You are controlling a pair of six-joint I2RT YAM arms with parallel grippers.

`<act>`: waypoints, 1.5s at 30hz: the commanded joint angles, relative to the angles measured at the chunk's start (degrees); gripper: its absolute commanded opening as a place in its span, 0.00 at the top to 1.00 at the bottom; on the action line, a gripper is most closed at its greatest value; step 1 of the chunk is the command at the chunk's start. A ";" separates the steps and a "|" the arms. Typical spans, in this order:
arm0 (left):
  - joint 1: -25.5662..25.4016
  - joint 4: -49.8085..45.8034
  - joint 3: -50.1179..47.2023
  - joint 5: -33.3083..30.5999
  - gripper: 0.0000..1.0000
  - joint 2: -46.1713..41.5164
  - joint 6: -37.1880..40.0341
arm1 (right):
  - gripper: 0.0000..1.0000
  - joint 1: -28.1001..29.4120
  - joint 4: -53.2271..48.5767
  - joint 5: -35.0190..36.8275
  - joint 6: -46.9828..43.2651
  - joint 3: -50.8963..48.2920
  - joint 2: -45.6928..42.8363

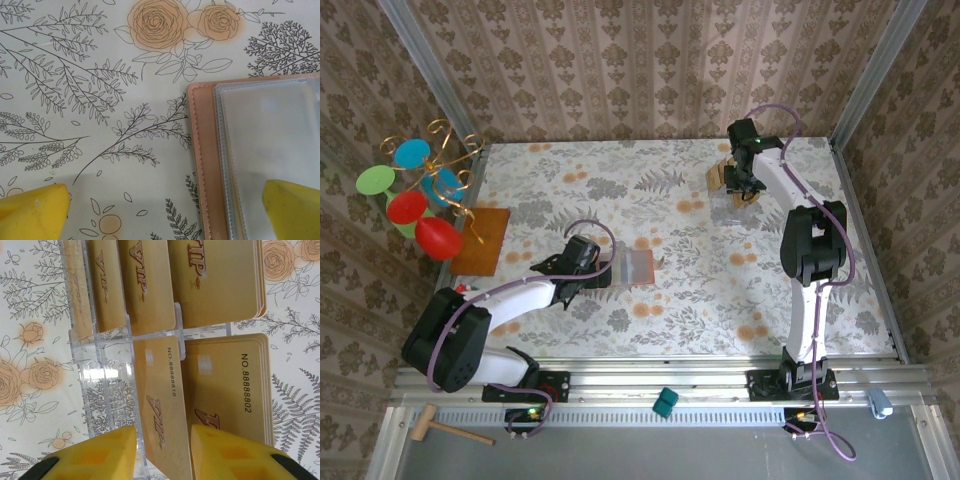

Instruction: Put the credit cards into the card holder

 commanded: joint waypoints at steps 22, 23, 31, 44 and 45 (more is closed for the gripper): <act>-0.32 -0.15 0.55 -0.97 0.00 -1.03 0.70 | 0.72 -0.19 1.93 -5.38 1.07 -2.99 -2.04; -0.35 -0.02 0.46 -0.93 0.00 -1.09 0.66 | 0.72 -0.19 1.89 -5.24 0.98 -2.74 -1.91; -0.39 -0.07 0.36 -0.87 0.00 -1.09 0.63 | 0.72 -0.27 -0.12 -2.80 -0.41 0.91 0.72; -0.38 0.24 -0.08 -0.95 0.00 -1.01 0.65 | 0.76 -0.27 -1.95 -2.98 -0.89 4.59 3.64; -0.32 0.15 -0.08 -1.01 0.00 -0.93 0.65 | 0.76 -0.28 -1.91 -2.88 -0.98 4.48 3.56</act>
